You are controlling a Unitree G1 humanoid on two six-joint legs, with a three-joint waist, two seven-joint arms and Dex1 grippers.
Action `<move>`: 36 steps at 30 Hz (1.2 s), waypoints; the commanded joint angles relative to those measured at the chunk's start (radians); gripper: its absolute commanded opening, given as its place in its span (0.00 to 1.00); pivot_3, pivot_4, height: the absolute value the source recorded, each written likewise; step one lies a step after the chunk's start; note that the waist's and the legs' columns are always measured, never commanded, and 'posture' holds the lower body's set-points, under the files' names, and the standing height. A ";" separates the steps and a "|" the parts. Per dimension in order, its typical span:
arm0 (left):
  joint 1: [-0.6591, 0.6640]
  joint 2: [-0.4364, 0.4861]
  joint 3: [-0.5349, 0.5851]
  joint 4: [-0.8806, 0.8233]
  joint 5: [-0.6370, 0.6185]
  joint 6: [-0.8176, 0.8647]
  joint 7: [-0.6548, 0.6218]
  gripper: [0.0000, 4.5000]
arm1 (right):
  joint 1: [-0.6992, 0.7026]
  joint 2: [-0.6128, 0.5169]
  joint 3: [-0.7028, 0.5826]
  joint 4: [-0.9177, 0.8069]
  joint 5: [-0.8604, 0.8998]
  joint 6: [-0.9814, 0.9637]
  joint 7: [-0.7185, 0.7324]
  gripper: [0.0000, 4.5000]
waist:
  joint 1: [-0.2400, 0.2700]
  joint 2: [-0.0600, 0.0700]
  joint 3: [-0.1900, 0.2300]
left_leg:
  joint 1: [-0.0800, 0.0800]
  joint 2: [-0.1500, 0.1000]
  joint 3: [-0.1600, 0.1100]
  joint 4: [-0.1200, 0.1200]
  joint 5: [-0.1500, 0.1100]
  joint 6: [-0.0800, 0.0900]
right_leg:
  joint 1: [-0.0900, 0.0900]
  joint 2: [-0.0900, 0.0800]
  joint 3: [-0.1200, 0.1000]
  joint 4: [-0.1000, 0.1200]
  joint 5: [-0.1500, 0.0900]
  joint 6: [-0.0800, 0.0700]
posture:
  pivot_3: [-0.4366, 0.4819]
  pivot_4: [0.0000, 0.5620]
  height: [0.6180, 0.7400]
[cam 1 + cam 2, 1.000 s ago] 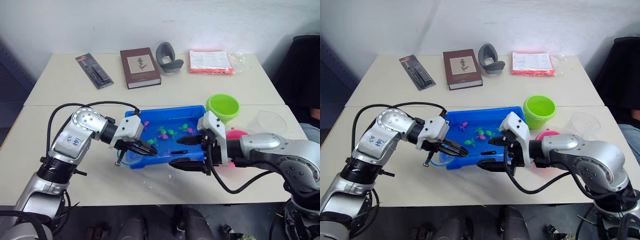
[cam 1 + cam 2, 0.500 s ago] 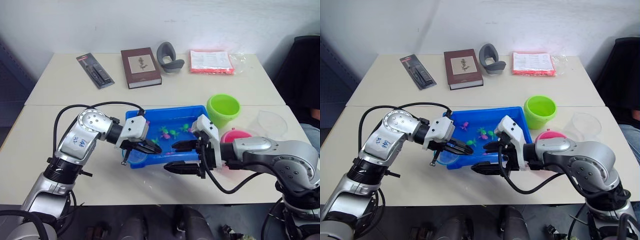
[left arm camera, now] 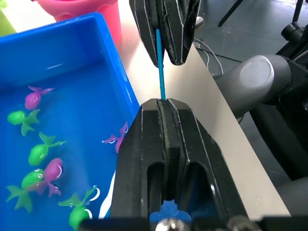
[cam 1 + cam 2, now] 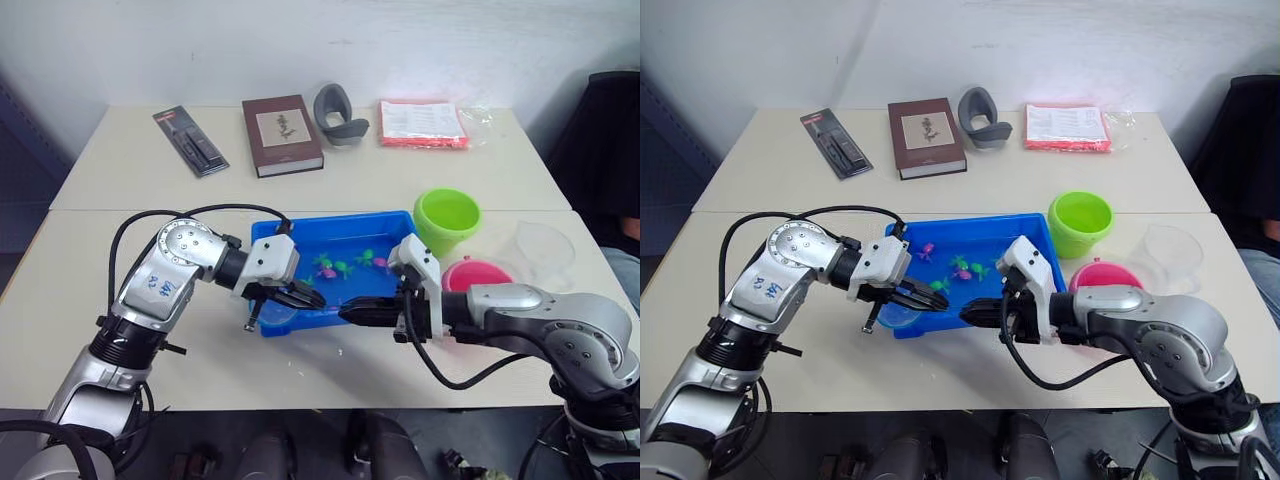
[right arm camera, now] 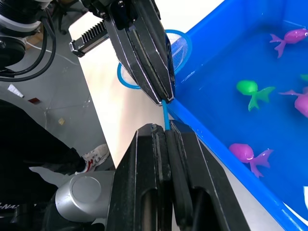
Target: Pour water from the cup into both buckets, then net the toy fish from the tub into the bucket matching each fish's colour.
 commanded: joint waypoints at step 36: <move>0.123 0.033 0.347 0.237 -0.161 -0.050 0.116 1.00 | 0.194 -0.500 -0.148 0.153 0.834 -0.079 -0.800 0.00 | 0.000 -0.001 0.001 | -0.005 0.001 -0.004 0.006 0.000 0.000 | 0.000 -0.001 0.003 -0.001 0.001 0.001 | 0.48 0.27 1.00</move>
